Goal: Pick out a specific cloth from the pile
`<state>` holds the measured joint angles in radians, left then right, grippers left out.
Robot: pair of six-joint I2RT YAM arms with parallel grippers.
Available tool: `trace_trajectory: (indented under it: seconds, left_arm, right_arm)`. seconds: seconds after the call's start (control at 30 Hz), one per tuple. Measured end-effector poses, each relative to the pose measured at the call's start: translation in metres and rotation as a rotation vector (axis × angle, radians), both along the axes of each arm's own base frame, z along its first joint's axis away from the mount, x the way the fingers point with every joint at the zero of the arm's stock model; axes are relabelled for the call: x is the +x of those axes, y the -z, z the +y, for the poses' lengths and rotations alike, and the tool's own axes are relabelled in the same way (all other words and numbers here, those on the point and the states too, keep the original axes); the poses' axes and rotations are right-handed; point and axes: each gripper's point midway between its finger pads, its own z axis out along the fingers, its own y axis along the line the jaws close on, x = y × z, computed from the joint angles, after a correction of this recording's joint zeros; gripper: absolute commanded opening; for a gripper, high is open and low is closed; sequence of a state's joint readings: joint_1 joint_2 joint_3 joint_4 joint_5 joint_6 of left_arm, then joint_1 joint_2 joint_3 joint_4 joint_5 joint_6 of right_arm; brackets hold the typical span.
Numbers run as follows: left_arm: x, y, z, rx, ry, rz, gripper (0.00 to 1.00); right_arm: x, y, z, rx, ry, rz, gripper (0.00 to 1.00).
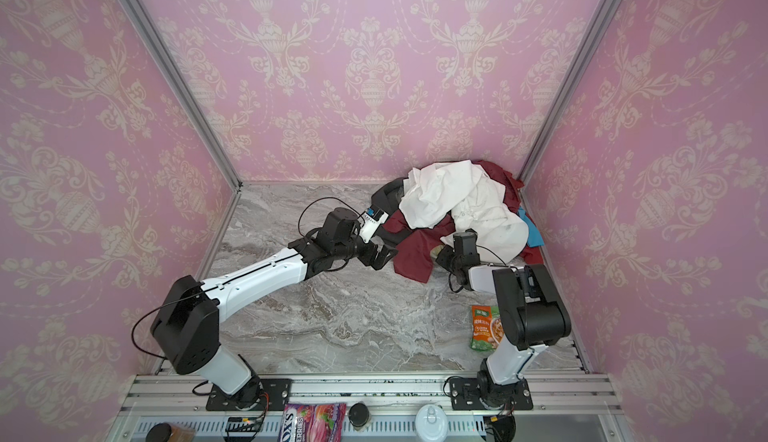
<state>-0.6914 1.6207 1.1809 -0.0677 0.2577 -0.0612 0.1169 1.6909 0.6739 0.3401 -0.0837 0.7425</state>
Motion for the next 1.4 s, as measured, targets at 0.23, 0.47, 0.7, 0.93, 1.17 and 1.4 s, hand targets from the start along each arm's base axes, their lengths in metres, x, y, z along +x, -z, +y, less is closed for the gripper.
trace_trajectory:
  seconds: [0.23, 0.47, 0.7, 0.93, 1.17, 1.4]
  left_arm:
    - [0.001, 0.002, 0.000, 0.004, -0.001, 0.003, 0.99]
    - [0.001, 0.002, 0.000, 0.004, -0.002, 0.003, 0.99]
    - [0.001, 0.001, 0.000, 0.000, -0.009, 0.006, 0.99]
    - [0.003, -0.001, -0.001, -0.013, -0.015, 0.003, 0.99]
    - [0.005, -0.003, 0.000, -0.020, -0.029, 0.002, 0.99]
    - [0.007, -0.004, 0.001, -0.020, -0.042, -0.002, 0.99]
  right_arm:
    - [0.008, -0.019, 0.003, -0.004, -0.017, -0.055, 0.00]
    - [0.018, -0.082, 0.005, -0.037, -0.037, -0.117, 0.00]
    - [0.025, -0.158, 0.002, -0.096, -0.056, -0.171, 0.00]
    - [0.035, -0.226, 0.002, -0.145, -0.086, -0.210, 0.00]
    - [0.059, -0.288, -0.005, -0.180, -0.098, -0.274, 0.00]
    - [0.067, -0.330, -0.005, -0.198, -0.123, -0.311, 0.00]
